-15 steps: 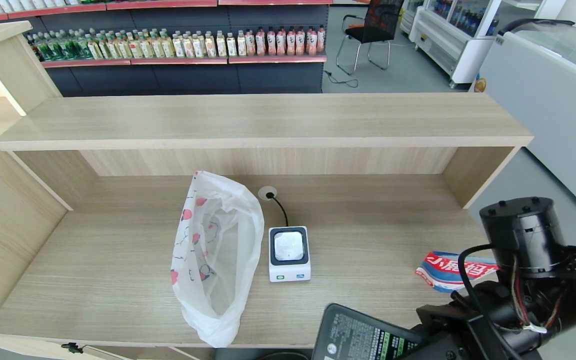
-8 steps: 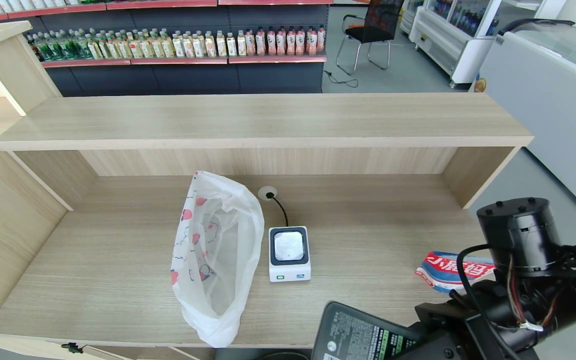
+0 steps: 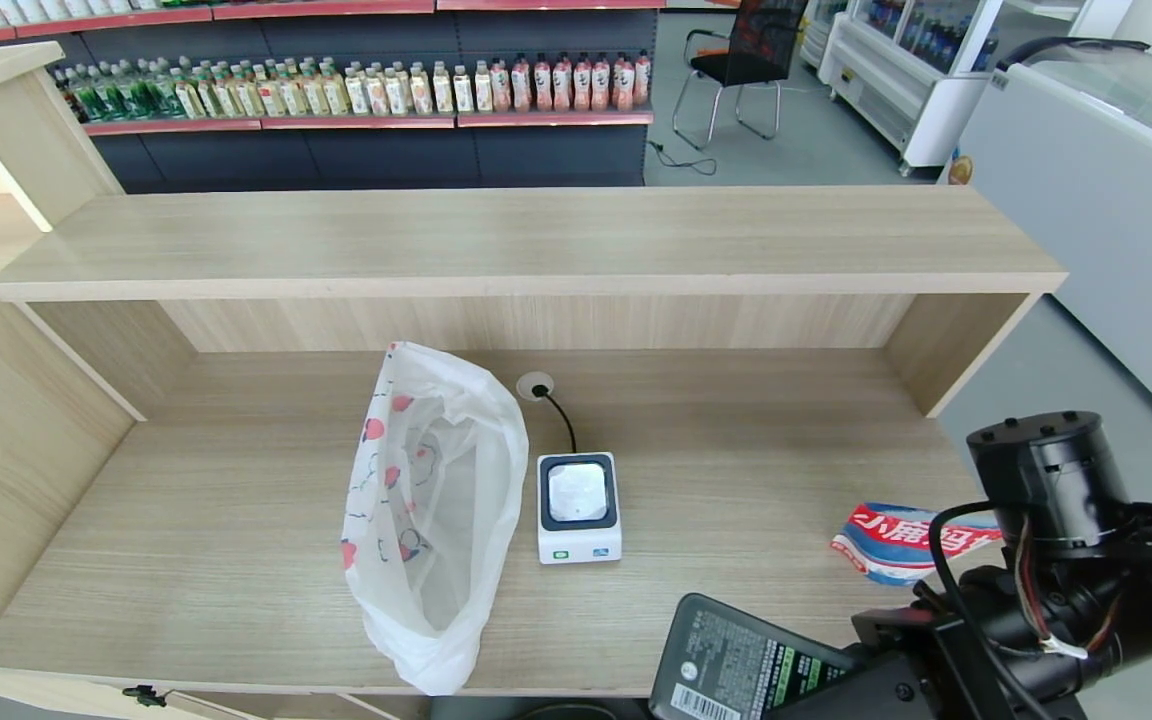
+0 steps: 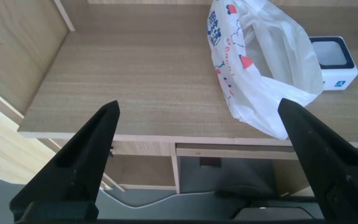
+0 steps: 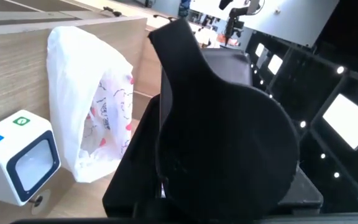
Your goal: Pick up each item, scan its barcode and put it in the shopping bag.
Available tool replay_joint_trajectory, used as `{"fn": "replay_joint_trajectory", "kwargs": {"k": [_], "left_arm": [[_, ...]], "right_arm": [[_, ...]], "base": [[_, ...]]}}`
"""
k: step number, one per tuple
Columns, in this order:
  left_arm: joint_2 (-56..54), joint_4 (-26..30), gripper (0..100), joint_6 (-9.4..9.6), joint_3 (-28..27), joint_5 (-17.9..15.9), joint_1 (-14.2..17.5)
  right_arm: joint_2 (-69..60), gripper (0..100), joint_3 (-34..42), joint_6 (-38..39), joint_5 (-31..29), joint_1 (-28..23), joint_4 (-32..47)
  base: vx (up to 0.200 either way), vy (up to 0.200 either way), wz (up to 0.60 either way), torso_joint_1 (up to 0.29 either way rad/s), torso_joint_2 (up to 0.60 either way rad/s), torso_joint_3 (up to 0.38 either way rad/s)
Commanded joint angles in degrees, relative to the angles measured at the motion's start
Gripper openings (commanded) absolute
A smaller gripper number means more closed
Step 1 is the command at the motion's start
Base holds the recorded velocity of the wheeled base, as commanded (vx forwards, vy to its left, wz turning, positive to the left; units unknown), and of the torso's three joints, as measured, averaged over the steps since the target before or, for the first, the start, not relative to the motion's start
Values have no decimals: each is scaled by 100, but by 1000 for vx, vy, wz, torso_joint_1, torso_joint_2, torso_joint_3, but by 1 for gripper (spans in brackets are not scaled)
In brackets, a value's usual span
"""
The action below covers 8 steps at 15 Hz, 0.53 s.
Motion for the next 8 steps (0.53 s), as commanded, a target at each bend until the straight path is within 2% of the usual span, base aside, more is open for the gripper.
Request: {"fn": "replay_joint_trajectory", "kwargs": {"k": [1, 8], "left_arm": [[-2, -1, 100, 0, 1, 2, 0], [-2, -1, 100, 0, 1, 2, 0]], "right_arm": [[114, 0, -1, -85, 2, -36, -3], [123, 0, 16, -76, 2, -54, 5]], "base": [[0, 0, 0, 0, 0, 0], [0, 0, 0, 0, 0, 0]]}}
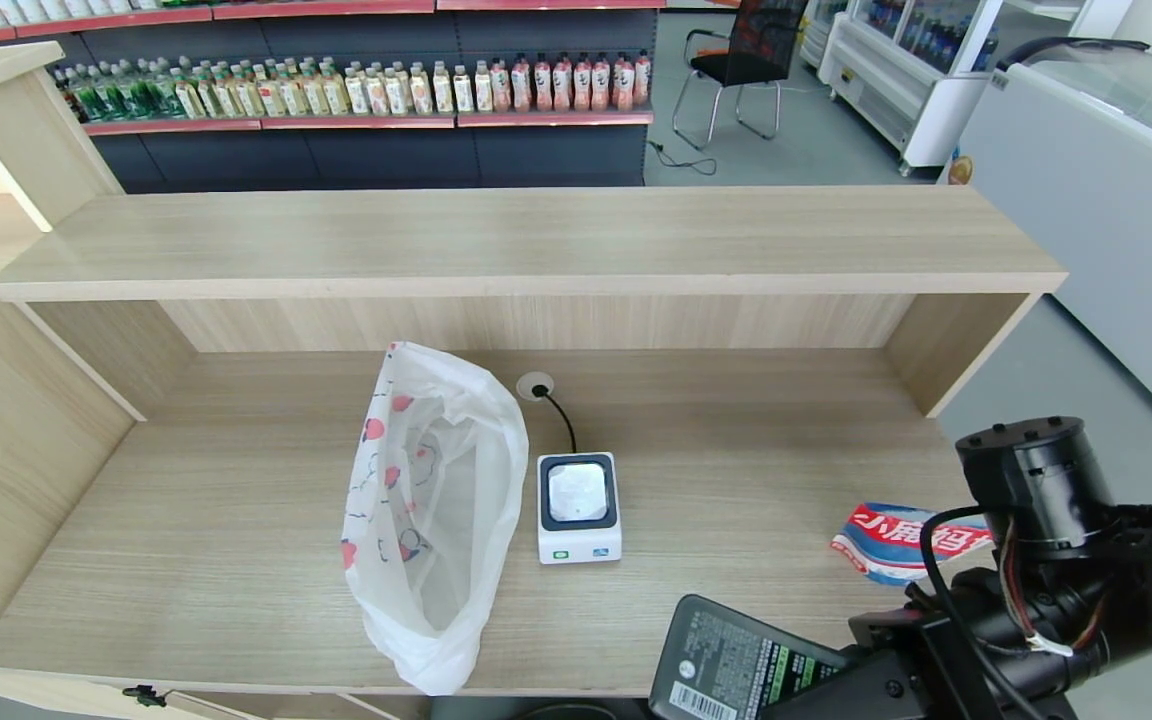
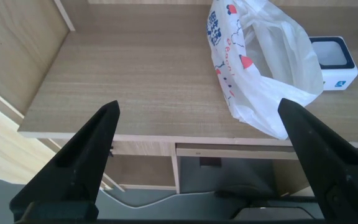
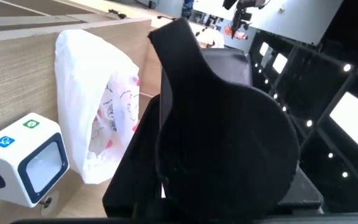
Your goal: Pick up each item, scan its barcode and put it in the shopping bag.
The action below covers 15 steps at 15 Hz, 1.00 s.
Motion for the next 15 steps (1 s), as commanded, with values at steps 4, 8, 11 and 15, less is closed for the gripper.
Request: {"fn": "replay_joint_trajectory", "kwargs": {"k": [4, 8, 11, 15], "left_arm": [[-2, -1, 100, 0, 1, 2, 0], [-2, -1, 100, 0, 1, 2, 0], [-2, -1, 100, 0, 1, 2, 0], [-2, -1, 100, 0, 1, 2, 0]], "right_arm": [[-36, 0, -5, -69, 28, -74, 3], [-133, 0, -137, 872, 2, -434, 3], [-265, 0, -216, 2963, -25, -1041, 29], [-1249, 0, -180, 4510, -376, -2403, 425]], "base": [[0, 0, 0, 0, 0, 0], [0, 0, 0, 0, 0, 0], [0, 0, 0, 0, 0, 0], [0, 0, 0, 0, 0, 0]]}}
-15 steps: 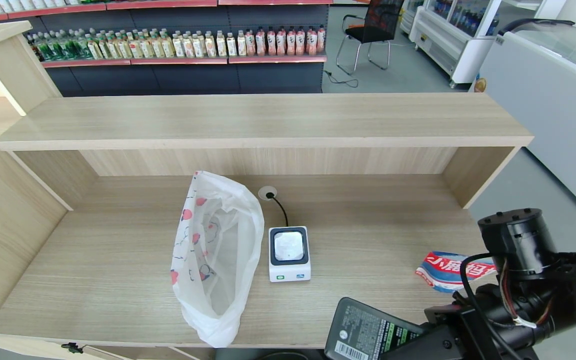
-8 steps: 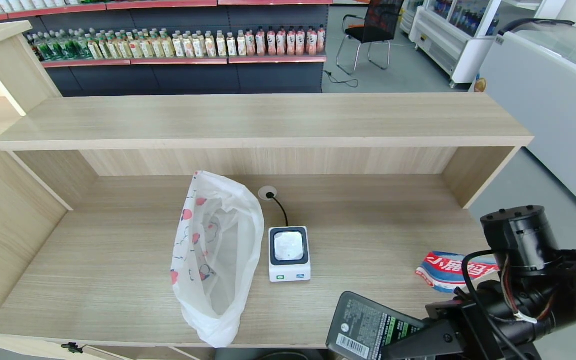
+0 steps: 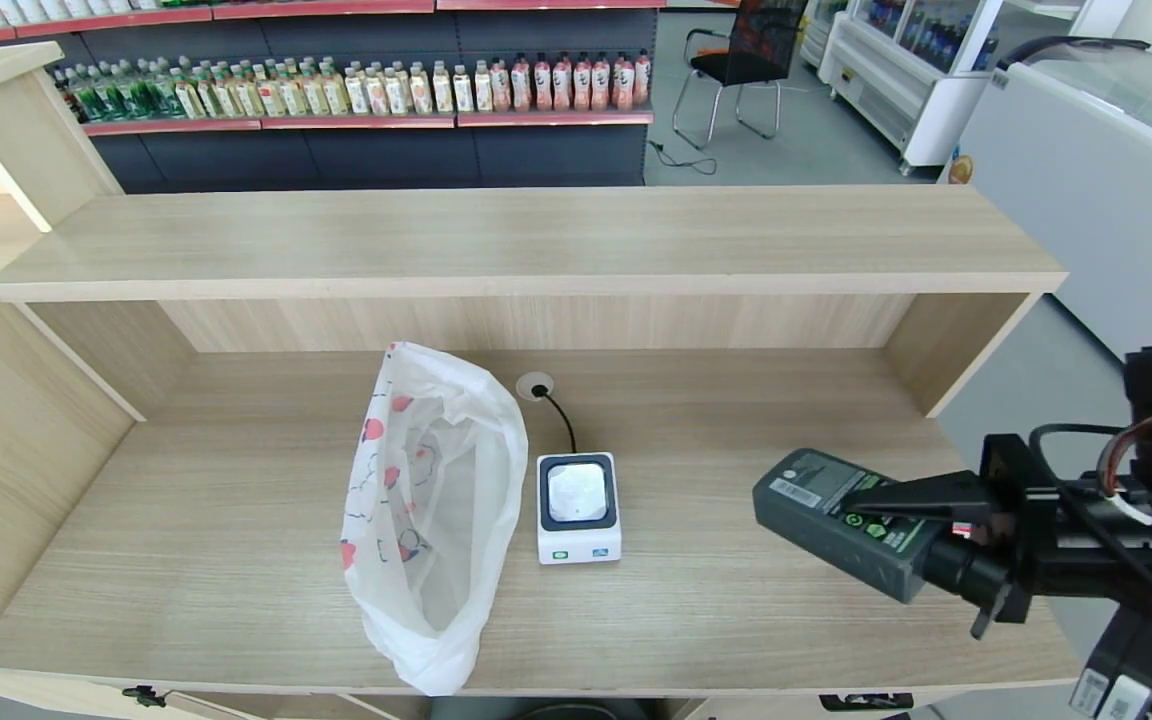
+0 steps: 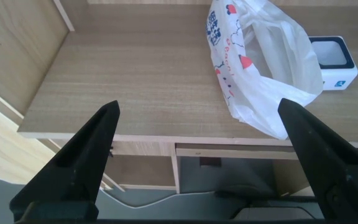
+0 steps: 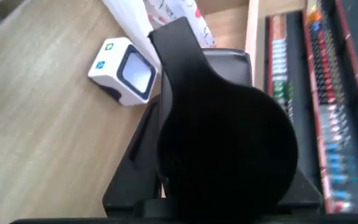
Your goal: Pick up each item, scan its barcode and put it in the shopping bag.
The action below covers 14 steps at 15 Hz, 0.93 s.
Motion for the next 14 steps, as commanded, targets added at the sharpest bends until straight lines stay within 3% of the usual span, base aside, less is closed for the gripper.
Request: {"fn": "replay_joint_trajectory", "kwargs": {"k": [1, 2, 4, 5, 6, 8, 10, 14], "left_arm": [[-2, -1, 100, 2, 1, 2, 0], [-2, -1, 100, 2, 1, 2, 0], [-2, -1, 100, 2, 1, 2, 0], [-2, -1, 100, 2, 1, 2, 0], [-2, -1, 100, 2, 1, 2, 0], [-2, -1, 100, 2, 1, 2, 0], [-2, -1, 100, 2, 1, 2, 0], [-2, -1, 100, 2, 1, 2, 0]], "right_arm": [[-697, 0, 192, 928, -103, -433, 237], [-1066, 0, -80, 3239, -525, -495, 228], [-1285, 0, -607, 6878, -2380, -380, 184], [-1224, 0, -722, 8319, -2968, -143, 131], [-1066, 0, -739, 10253, -3496, 112, 96], [-890, 0, -616, 12547, -3663, 420, 131], [-653, 0, -563, 13522, -3557, 604, 114], [-125, 0, -669, 13733, -3206, 754, 87]], "base": [[0, 0, 0, 0, 0, 0], [0, 0, 0, 0, 0, 0], [0, 0, 0, 0, 0, 0], [0, 0, 0, 0, 0, 0], [0, 0, 0, 0, 0, 0], [0, 0, 0, 0, 0, 0], [0, 0, 0, 0, 0, 0], [0, 0, 0, 0, 0, 0]]}}
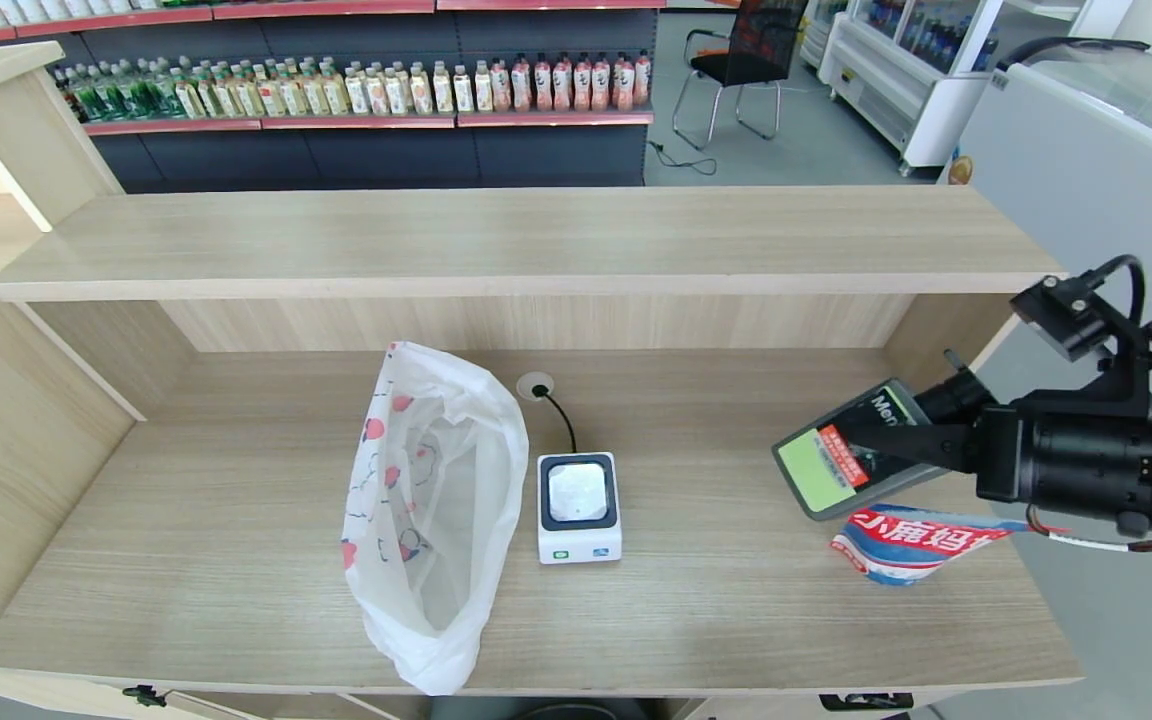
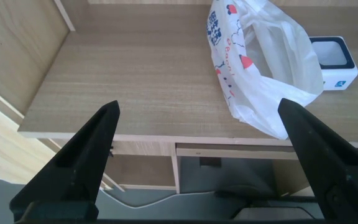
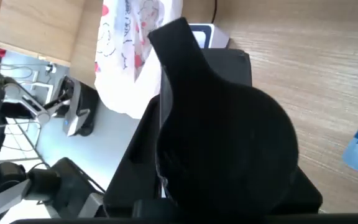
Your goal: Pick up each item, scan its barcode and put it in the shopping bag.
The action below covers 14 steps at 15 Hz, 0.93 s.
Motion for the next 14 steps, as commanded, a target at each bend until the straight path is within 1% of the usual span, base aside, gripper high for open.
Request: {"fn": "replay_joint_trajectory", "kwargs": {"k": [1, 3, 4, 8, 12, 14], "left_arm": [[-2, 2, 100, 2, 10, 2, 0], [-2, 2, 100, 2, 1, 2, 0], [-2, 2, 100, 2, 1, 2, 0], [-2, 2, 100, -7, 1, 2, 0], [-2, 2, 100, -15, 1, 2, 0], [-2, 2, 100, -15, 1, 2, 0]], "right_arm": [[397, 0, -85, 96, 56, 278, -13], [406, 0, -138, 333, 56, 436, -13], [432, 0, -199, 447, 56, 620, -13], [511, 0, -199, 491, 12, 805, -13], [713, 0, -296, 482, -49, 796, -30], [986, 0, -524, 482, -427, 805, -30]], "base": [[0, 0, 0, 0, 0, 0], [0, 0, 0, 0, 0, 0], [0, 0, 0, 0, 0, 0], [0, 0, 0, 0, 0, 0], [0, 200, 0, 0, -1, 4], [0, 200, 0, 15, 5, -2]]}}
